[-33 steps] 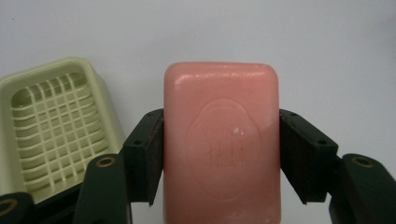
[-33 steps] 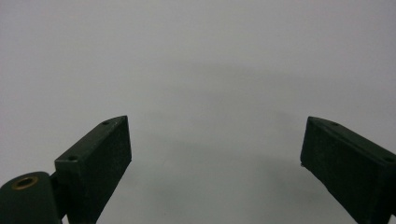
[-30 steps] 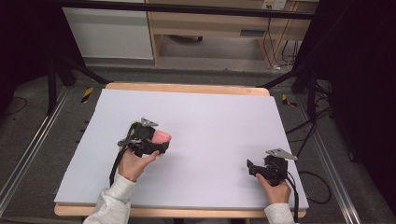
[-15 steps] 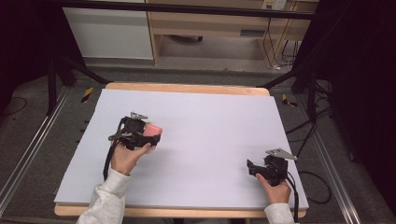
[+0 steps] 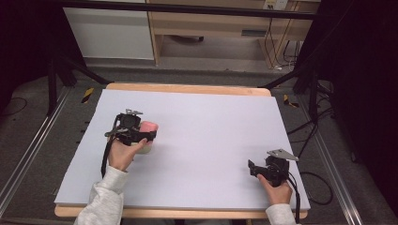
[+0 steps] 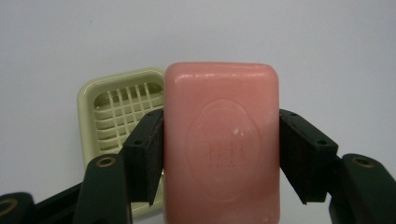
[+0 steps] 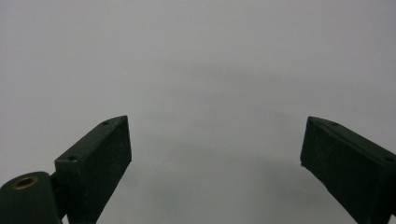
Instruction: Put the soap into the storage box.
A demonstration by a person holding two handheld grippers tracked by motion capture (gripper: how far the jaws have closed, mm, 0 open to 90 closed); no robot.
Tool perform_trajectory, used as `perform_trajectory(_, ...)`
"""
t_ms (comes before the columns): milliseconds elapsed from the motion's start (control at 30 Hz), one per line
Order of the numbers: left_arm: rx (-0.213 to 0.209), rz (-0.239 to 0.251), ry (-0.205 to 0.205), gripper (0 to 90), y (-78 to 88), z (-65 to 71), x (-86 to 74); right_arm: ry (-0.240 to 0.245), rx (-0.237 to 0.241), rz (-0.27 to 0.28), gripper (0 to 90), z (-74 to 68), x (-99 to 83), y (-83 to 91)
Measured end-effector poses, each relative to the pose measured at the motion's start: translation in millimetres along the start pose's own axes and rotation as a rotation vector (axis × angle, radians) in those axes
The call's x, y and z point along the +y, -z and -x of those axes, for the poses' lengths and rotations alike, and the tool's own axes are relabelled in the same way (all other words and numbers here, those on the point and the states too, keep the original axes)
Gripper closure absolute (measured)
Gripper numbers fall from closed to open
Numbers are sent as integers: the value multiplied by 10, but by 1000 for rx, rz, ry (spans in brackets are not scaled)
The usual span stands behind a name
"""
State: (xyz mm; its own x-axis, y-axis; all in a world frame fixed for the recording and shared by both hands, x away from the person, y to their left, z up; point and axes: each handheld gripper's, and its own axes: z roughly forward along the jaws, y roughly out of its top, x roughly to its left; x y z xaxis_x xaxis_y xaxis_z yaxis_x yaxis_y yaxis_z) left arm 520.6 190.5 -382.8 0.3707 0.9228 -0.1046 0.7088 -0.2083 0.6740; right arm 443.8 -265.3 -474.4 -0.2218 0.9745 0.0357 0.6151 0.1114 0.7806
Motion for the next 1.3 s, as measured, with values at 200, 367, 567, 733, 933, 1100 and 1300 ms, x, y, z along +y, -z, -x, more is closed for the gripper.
perform_trajectory(200, 26, -4, 15, 371, -32, -99, 12, 1, -1, -3, 90, -1, 0, -2)
perform_trajectory(367, 48, -17, 27, 371, -76, -180, 8, 4, -2, -4, 90, -3, 1, -10)
perform_trajectory(567, 56, -30, 38, 371, -140, -255, -19, 5, -2, -5, 90, -3, 1, -10)
perform_trajectory(733, 74, -30, 43, 371, -177, -292, -13, 5, -1, -8, 90, -7, 1, -11)
perform_trajectory(933, 74, -41, 48, 371, -254, -326, 0, 4, 0, -9, 90, -10, 1, -14)
perform_trajectory(1100, 76, -48, 55, 371, -328, -354, -9, 4, 0, -8, 90, -7, 2, -14)
perform_trajectory(1300, 73, -60, 66, 371, -379, -384, -34, 5, -1, -8, 90, -9, 2, -13)
